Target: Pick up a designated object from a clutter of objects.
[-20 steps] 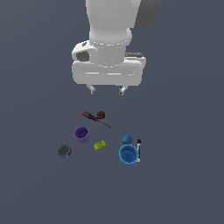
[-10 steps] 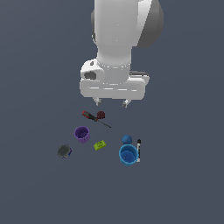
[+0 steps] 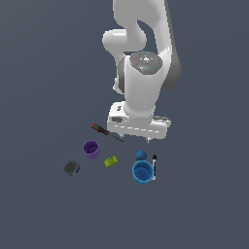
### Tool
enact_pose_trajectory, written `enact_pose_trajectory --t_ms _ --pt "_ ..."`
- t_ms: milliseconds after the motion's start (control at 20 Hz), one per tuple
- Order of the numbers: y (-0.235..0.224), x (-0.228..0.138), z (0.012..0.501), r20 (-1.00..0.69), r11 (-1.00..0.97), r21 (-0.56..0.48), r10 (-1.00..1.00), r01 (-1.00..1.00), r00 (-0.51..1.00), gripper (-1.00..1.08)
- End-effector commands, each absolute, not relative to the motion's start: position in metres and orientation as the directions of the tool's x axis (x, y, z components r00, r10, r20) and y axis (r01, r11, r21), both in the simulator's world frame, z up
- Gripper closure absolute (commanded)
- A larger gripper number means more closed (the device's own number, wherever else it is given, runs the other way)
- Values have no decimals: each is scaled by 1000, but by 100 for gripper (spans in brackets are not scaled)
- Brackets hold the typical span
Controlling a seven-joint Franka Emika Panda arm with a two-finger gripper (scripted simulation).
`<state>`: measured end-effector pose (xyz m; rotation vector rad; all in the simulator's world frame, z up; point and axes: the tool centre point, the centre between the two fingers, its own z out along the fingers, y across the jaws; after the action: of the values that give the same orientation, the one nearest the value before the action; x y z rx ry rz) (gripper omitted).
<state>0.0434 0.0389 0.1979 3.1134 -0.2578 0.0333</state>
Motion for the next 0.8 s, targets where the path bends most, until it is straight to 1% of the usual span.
enact_pose_trajectory --t_ms 0,200,400,750 --pt "50 45 168 18 -980 11 -196 -196 980 -92" --pt "64 44 130 11 -972 6 -236 -236 972 -92" --pt "74 41 102 5 -964 2 -265 -265 964 -92" --pt "82 38 81 0 -958 0 -288 -288 958 -92"
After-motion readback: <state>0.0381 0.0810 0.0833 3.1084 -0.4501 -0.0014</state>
